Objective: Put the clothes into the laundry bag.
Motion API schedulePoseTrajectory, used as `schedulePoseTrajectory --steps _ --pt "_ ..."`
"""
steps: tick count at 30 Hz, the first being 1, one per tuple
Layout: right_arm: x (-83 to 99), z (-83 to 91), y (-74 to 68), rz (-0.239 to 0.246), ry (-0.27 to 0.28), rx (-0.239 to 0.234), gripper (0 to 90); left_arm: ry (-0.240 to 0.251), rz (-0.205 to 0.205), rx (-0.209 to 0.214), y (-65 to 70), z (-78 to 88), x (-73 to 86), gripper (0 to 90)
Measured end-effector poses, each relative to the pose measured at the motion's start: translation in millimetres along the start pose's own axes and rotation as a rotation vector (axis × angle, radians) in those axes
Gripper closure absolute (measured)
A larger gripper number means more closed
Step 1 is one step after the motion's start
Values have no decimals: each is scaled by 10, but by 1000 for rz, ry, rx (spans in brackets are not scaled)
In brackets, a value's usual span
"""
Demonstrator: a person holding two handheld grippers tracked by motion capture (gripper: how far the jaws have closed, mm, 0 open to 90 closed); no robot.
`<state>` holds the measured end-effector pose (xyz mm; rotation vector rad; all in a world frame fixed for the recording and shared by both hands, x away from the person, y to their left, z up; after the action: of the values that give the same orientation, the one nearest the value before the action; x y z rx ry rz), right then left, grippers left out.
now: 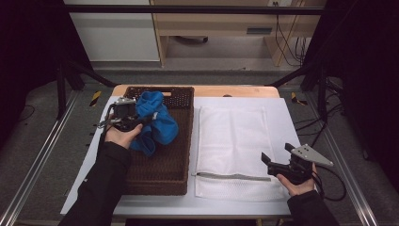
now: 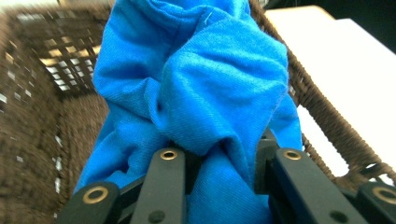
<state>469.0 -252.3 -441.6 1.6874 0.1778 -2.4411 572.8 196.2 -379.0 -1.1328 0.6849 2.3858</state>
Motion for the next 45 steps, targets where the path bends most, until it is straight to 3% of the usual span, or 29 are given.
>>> schedulePoseTrajectory --steps 10,25,32,35,38,45 --pt "0 4 -7 1 -1 -1 34 135 -32 24 134 381 -295 734" --pt "-2 4 -19 7 1 -7 33 297 -166 43 552 904 -680 733" --pt "-5 11 -20 4 1 -7 33 356 -237 32 741 1024 -796 732" --pt "-8 15 -22 1 3 -11 33 390 -297 31 875 1085 -868 732" --pt "-16 17 -14 1 9 -7 33 400 -312 37 937 1107 -897 732" --pt "-33 43 -3 -4 18 -8 32 406 -322 96 1176 1091 -976 731"
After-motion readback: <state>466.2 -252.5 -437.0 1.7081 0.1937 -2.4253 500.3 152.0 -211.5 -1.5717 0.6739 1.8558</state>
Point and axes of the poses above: each handheld gripper's, and its own axes: z roughly backward along the jaws, x roughly out of its underside, y roughly to its right, the point moved 6 cm from there along -z, roughly forward along the jaws, and after that the axes turned 11 degrees about x, right-handed, at the moved point
